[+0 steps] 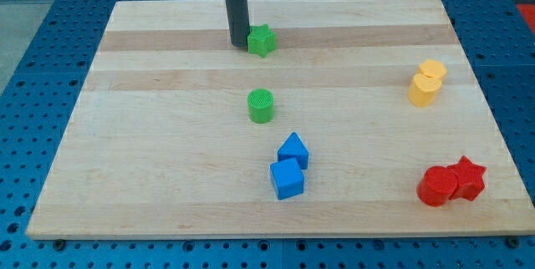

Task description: Push the green circle into the blue blocks

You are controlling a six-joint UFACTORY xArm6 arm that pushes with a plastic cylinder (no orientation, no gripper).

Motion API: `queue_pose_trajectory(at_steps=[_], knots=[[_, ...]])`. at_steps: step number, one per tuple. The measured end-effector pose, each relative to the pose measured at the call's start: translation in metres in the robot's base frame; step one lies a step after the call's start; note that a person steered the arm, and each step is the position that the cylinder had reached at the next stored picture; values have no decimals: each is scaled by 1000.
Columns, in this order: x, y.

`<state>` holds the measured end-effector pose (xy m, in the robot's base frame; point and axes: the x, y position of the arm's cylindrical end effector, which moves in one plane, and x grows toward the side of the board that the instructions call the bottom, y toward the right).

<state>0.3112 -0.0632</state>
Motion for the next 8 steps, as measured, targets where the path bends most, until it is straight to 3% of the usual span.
queue_pose_trajectory(at_steps=[1, 3, 8], knots=[[2, 0], [-117, 24], [-57, 25]])
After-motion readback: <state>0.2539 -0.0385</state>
